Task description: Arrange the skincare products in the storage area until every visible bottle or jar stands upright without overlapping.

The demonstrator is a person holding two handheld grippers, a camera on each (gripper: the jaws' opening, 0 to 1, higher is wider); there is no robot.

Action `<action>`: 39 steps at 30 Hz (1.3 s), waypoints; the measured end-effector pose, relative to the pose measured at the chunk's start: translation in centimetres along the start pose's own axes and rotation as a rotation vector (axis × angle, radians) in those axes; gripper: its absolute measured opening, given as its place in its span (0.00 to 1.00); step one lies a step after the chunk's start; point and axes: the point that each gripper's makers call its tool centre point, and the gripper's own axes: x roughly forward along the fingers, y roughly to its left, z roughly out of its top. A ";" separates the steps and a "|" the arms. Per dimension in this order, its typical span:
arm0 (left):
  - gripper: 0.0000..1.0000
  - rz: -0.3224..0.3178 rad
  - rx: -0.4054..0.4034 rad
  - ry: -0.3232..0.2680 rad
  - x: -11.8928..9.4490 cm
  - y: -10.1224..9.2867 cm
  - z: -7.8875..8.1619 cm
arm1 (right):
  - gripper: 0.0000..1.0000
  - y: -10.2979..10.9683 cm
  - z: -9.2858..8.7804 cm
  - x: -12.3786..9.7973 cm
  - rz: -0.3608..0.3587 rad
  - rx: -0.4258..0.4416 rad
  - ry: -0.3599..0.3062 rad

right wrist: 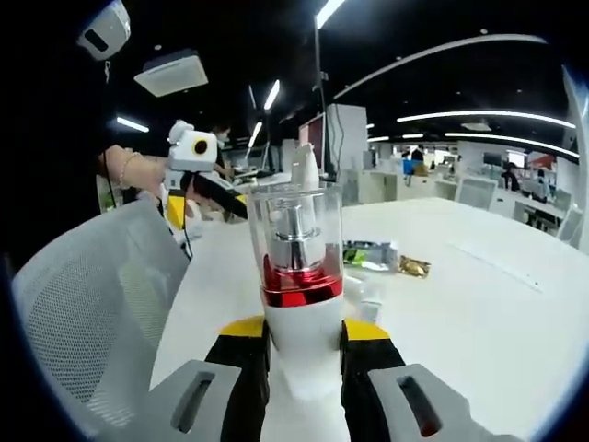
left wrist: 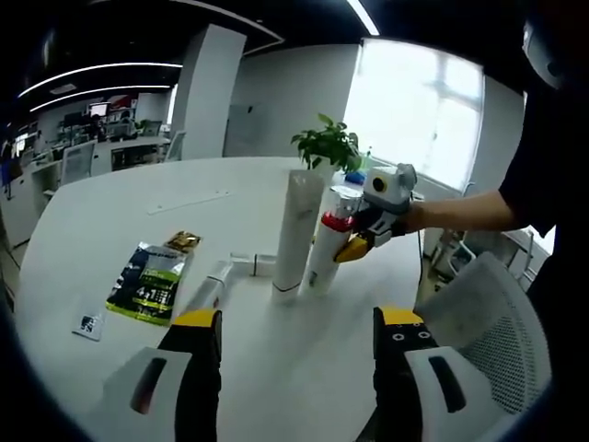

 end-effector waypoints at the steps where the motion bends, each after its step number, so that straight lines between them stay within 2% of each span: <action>1: 0.60 0.001 0.000 -0.001 0.0 0.1 0.0 | 0.20 -0.1 0.0 0.1 0.002 -0.002 -0.001; 19: 0.60 0.012 -0.015 0.001 0.1 0.7 -0.4 | 0.20 -1.3 0.4 0.9 0.018 -0.004 -0.010; 39: 0.59 0.019 -0.020 0.005 0.3 0.6 -0.4 | 0.20 -1.5 0.8 1.2 0.029 -0.008 -0.009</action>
